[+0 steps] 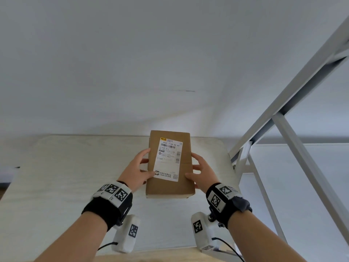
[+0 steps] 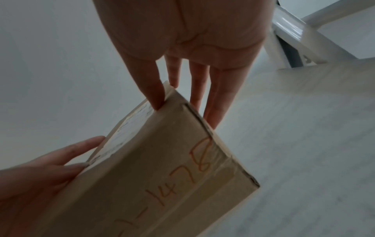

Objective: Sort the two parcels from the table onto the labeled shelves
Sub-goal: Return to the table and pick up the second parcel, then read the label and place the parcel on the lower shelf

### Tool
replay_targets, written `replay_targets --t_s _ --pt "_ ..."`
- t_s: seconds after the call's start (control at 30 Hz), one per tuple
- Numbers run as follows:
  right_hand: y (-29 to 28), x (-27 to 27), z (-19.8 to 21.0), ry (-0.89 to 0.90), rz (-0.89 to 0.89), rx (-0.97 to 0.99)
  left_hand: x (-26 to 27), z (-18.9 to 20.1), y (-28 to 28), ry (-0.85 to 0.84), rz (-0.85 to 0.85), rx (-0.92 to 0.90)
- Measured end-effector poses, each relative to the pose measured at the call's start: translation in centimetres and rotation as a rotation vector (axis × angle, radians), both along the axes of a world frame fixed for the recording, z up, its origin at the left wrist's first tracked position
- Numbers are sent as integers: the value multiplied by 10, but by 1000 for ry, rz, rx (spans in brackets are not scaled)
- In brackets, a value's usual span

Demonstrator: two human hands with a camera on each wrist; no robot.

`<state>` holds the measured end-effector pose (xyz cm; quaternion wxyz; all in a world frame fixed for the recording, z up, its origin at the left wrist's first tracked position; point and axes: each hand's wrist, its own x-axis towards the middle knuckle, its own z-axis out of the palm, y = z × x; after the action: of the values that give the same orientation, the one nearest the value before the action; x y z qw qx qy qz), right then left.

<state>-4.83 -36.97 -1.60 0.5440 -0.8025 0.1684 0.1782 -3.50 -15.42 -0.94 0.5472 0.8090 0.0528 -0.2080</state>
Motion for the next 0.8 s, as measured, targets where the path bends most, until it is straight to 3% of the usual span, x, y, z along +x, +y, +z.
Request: replay_targets --t_s 0.4,0.8 --pt "-1 10 120 -359 -15 70 2 132 0 -332 5 -7" --pt "-10 -23 246 -732 48 77 -41 252 -5 -706 55 81"
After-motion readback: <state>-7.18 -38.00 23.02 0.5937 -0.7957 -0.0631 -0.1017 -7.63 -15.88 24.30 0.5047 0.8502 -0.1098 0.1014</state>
